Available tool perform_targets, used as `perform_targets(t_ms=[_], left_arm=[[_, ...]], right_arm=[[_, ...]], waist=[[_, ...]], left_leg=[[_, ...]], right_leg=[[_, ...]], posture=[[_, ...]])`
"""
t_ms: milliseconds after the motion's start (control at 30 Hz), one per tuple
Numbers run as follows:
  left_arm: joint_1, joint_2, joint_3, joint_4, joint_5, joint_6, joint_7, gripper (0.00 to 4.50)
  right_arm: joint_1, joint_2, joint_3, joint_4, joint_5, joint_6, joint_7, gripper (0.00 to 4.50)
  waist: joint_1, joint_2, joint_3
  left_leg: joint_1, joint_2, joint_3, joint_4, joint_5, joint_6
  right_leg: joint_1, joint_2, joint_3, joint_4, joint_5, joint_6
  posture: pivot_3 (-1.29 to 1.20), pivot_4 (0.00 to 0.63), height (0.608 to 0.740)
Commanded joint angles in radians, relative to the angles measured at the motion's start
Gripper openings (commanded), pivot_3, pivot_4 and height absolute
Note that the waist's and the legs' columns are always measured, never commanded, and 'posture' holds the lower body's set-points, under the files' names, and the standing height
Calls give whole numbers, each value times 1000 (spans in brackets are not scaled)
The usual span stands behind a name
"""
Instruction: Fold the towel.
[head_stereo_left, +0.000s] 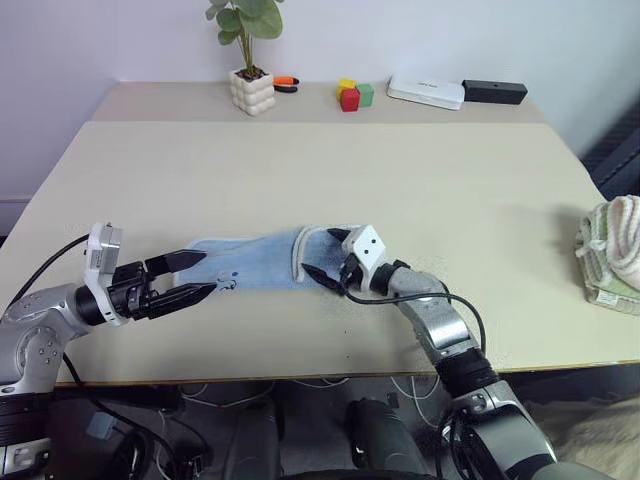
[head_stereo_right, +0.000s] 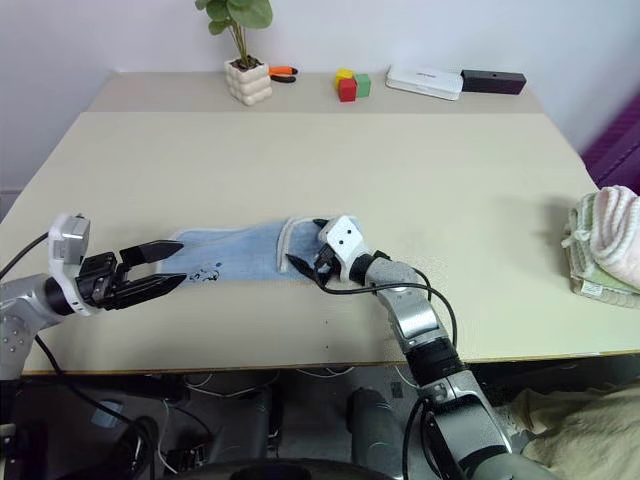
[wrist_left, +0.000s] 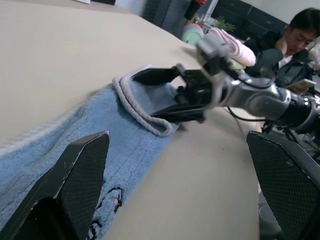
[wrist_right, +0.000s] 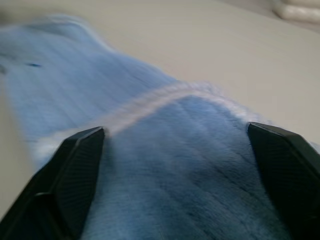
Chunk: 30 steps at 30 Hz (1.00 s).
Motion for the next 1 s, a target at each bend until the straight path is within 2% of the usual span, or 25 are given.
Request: perform_targets(t_ms=[33, 100, 200, 333, 467, 667, 733, 867, 1000], left_arm=[[8, -6, 51, -5, -6, -26, 32, 4500], [18, -11, 70, -5, -13, -14, 66, 4500], [49, -46, 139, 3, -5, 3, 218, 4500], [154, -55, 158, -44, 53, -5, 314, 4500], [219, -66, 226, -116, -30, 98, 406, 4500], [264, -133, 334, -200, -219, 300, 603, 4500], [311, -175, 350, -265, -321, 371, 662, 4500], [402, -222, 370, -365, -414, 420, 751, 4500], [450, -306, 397, -409, -665, 430, 923, 4500]], right_arm=[[-26, -52, -73, -115, 75, 47, 44, 4432], [-41, -92, -111, -156, 126, 89, 79, 4432], [-87, -194, -197, -204, 236, 157, 177, 4432], [-65, -329, -199, -284, 312, 222, 332, 4432], [-55, -414, -212, -339, 380, 275, 427, 4432], [-54, -392, -188, -367, 384, 289, 410, 4432], [-57, -369, -182, -374, 389, 295, 395, 4432], [-55, -346, -179, -377, 383, 291, 380, 4432], [-46, -338, -176, -371, 377, 280, 372, 4432]], waist=[[0, 0, 0], [-1, 0, 0], [0, 1, 1], [1, 1, 1], [1, 1, 1], [3, 0, 0], [1, 0, 0], [0, 0, 0], [5, 0, 0]], left_leg=[[0, 0, 0, 0, 0, 0], [0, 0, 0, 0, 0, 0], [0, 0, 1, 0, 0, 0], [0, 0, 0, -1, 0, 0], [0, 0, 1, -1, 0, 0], [0, 0, 1, 0, 0, 0], [0, 0, 1, 0, 0, 0], [-1, 0, 0, 0, 0, 0], [-1, 0, 0, 1, 0, 0]], right_leg=[[0, 0, 0, 0, 0, 0], [0, 0, 0, 0, 0, 0], [-1, 0, 0, 0, 0, 0], [0, 0, 0, 0, 0, 0], [-1, 0, 0, 0, 0, 0], [-1, -2, 0, -1, 0, 0], [-1, -1, 0, -1, 0, 0], [-1, -1, 0, -1, 0, 0], [0, -2, 0, -1, 0, -1]], posture=[[0, 150, 740], [0, 150, 740], [0, 150, 740], [0, 150, 740], [0, 150, 740], [0, 150, 740], [0, 150, 740], [0, 150, 740], [0, 150, 740]])
